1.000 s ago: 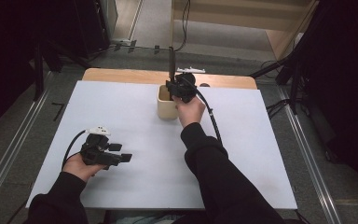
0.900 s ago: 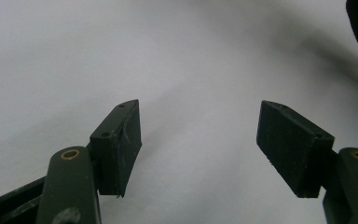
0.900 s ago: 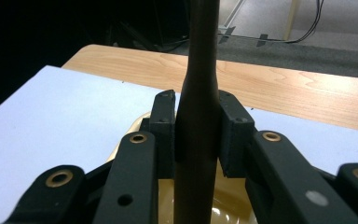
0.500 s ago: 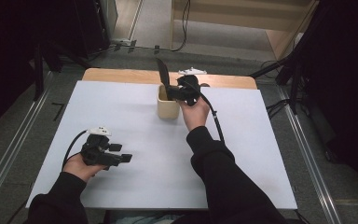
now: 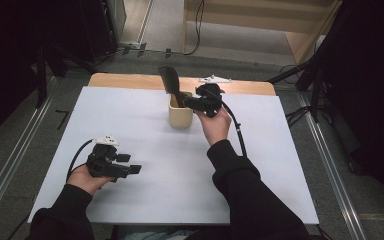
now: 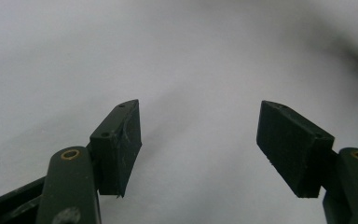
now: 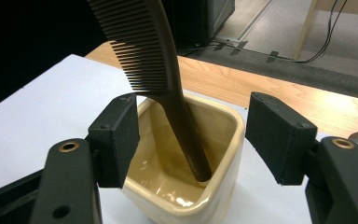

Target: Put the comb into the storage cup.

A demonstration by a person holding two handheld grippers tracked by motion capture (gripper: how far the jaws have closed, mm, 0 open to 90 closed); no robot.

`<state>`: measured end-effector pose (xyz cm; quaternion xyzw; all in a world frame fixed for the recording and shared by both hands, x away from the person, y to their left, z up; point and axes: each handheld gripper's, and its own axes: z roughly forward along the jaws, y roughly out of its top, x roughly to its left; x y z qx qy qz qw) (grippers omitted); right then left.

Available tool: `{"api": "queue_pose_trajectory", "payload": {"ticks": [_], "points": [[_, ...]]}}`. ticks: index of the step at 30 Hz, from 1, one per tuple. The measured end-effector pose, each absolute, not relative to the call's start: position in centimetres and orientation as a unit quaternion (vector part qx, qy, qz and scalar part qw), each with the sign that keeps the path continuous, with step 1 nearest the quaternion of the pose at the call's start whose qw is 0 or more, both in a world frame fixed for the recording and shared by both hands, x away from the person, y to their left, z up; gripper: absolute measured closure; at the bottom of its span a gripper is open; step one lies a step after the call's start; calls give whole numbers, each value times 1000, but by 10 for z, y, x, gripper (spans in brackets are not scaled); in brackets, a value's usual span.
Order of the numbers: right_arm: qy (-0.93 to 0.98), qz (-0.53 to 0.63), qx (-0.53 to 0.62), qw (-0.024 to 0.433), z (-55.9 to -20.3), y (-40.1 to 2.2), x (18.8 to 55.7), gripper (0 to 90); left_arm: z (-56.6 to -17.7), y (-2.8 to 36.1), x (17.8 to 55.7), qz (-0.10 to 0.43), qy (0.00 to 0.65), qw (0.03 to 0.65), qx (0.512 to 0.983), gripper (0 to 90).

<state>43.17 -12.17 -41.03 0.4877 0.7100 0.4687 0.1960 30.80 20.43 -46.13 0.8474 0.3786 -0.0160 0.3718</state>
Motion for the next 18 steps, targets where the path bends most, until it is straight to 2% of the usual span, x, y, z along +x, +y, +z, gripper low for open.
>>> {"api": "queue_pose_trajectory", "payload": {"ticks": [18], "points": [[713,491,476,154,-408,-143,408,300,-461,204,308,-15,379,371,848,314]]}}
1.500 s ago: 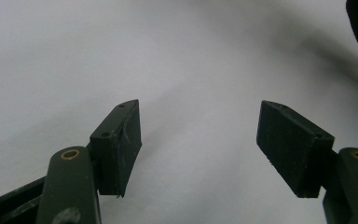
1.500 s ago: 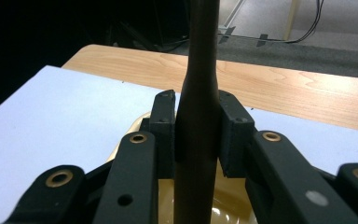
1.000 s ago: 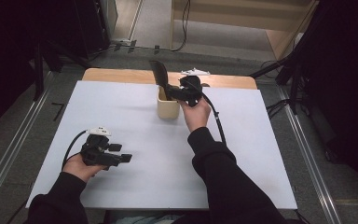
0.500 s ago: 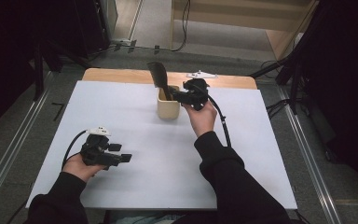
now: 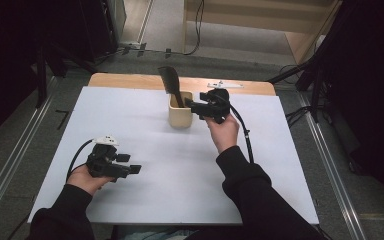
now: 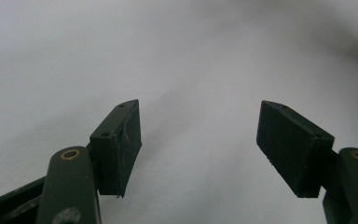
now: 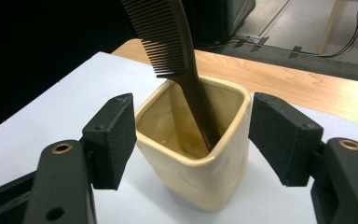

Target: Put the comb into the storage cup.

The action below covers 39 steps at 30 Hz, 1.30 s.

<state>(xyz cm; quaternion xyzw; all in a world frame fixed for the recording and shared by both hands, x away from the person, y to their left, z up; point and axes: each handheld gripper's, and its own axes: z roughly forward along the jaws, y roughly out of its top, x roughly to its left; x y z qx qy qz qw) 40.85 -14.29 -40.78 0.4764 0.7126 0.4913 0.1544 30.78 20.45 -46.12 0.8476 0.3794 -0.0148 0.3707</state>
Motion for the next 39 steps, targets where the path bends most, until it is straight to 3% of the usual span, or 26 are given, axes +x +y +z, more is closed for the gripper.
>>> {"api": "queue_pose_trajectory", "payload": {"ticks": [39], "points": [[736,498,439,135,-425,-175,353,257,-462,204,307,-13,378,366,850,314]]}}
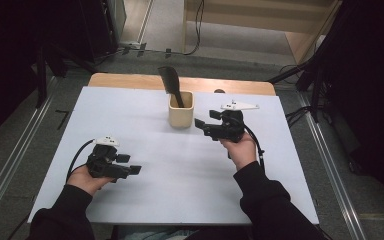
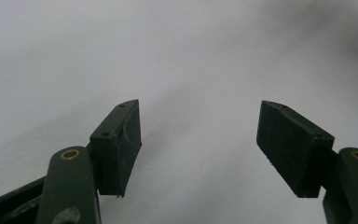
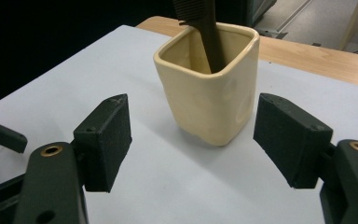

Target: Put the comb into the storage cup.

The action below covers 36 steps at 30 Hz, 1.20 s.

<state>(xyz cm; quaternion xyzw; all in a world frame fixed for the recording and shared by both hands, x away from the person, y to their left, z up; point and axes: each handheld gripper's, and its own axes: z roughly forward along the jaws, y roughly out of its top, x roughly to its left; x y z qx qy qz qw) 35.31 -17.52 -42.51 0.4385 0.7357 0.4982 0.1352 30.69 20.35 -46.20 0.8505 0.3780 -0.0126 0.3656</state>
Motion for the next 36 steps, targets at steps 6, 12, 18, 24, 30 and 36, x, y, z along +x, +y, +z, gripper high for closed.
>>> {"api": "queue_pose_trajectory", "payload": {"ticks": [6,12,18,24,30,36], "points": [[742,495,430,137,-431,-174,344,258,-462,204,307,-10,377,367,850,313],[744,498,428,125,-439,-176,338,258,-462,204,307,-12,377,367,850,313],[747,500,417,135,-440,-182,330,258,-462,204,307,-14,375,369,850,313],[751,498,412,137,-444,-189,322,258,-462,204,307,-13,373,370,850,314],[756,494,406,140,-448,-192,316,257,-461,204,307,-13,372,371,851,313],[762,490,400,141,-451,-196,311,257,-461,204,307,-15,371,371,851,313]]}}
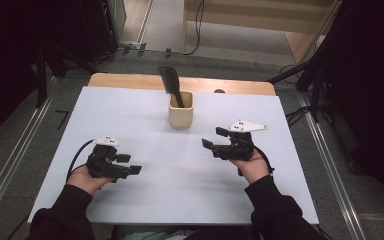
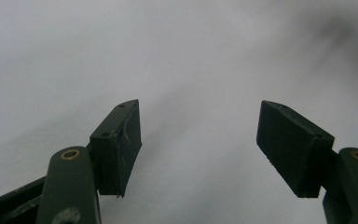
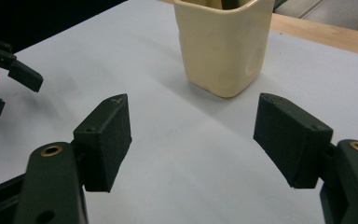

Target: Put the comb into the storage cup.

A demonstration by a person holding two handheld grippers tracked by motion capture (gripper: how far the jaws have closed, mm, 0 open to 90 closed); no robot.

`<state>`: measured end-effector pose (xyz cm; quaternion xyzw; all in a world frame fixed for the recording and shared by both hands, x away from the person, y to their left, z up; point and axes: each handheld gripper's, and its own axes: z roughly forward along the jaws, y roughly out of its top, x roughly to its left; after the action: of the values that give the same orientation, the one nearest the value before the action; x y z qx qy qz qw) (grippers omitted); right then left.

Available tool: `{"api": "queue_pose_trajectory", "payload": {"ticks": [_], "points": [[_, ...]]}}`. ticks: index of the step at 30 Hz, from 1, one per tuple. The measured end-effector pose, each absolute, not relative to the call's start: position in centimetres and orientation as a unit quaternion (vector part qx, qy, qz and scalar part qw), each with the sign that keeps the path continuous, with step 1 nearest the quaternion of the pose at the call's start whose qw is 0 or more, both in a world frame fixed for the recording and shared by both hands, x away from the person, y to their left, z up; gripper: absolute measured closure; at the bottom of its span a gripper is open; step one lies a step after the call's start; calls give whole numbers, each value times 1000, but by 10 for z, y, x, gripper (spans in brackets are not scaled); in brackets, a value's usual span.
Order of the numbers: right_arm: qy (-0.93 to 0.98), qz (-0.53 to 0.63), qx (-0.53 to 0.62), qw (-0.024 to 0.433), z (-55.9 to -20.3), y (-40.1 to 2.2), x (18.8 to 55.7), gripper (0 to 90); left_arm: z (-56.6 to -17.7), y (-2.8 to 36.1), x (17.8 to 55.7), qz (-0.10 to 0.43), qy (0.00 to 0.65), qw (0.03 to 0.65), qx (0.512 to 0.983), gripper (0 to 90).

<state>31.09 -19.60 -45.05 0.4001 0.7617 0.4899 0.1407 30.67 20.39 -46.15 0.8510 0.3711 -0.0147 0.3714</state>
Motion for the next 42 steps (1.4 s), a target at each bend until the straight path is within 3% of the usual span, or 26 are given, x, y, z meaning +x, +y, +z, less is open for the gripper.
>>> {"api": "queue_pose_trajectory", "payload": {"ticks": [42], "points": [[760,472,426,136,-470,-240,269,257,-460,202,305,-22,365,381,849,313]]}}
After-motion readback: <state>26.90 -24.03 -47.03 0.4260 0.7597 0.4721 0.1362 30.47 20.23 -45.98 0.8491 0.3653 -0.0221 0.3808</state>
